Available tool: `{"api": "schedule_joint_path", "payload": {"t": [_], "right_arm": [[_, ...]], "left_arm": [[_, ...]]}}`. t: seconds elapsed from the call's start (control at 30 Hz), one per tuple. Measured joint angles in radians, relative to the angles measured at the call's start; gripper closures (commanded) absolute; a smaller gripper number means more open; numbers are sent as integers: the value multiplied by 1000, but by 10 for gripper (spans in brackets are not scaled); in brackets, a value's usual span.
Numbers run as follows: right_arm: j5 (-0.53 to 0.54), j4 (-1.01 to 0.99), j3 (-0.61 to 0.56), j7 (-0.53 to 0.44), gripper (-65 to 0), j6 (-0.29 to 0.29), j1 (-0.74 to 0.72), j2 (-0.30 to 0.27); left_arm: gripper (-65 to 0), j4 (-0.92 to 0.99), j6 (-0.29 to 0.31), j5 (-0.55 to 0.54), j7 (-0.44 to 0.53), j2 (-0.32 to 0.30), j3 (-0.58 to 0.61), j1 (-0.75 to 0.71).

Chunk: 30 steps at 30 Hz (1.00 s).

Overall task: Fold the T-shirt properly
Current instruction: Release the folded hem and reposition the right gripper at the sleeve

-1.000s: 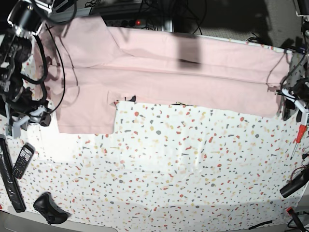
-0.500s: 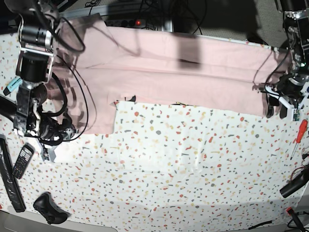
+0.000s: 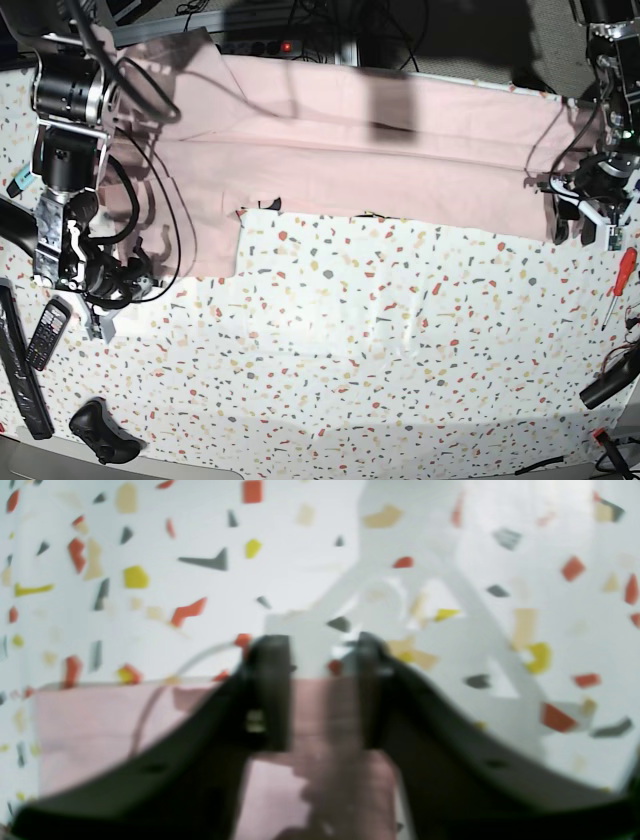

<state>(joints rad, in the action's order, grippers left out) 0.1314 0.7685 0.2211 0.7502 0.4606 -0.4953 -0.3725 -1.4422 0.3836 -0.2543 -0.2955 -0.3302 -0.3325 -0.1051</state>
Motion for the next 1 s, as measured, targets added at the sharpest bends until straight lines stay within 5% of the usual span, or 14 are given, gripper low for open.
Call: {"api": "schedule_joint_path", "payload": {"t": [0.1,0.23,0.33,0.43,0.6,0.8,1.0], "right_arm": [[-2,-1,0,9,0,27,0,-4],[-2,29,0,36,0,29,5,-3],[-14,126,0,74,0,131,32,5],[22,237,-2,172,0,135,47,6],[133,360,-2,202,0,136,58,5],[137,577,-6,239,0,145,234,7],[102,529,-6,146,-316,142,270,-34]], "left_arm": [[-279,0,1,0,0,0,0,0],[-279,0,1,0,0,0,0,0],[-279,0,1,0,0,0,0,0],[-279,0,1,0,0,0,0,0],[-279,0,1,5,0,0,0,0],[-279,0,1,27,0,0,0,0],[-279,0,1,26,0,0,0,0]]}}
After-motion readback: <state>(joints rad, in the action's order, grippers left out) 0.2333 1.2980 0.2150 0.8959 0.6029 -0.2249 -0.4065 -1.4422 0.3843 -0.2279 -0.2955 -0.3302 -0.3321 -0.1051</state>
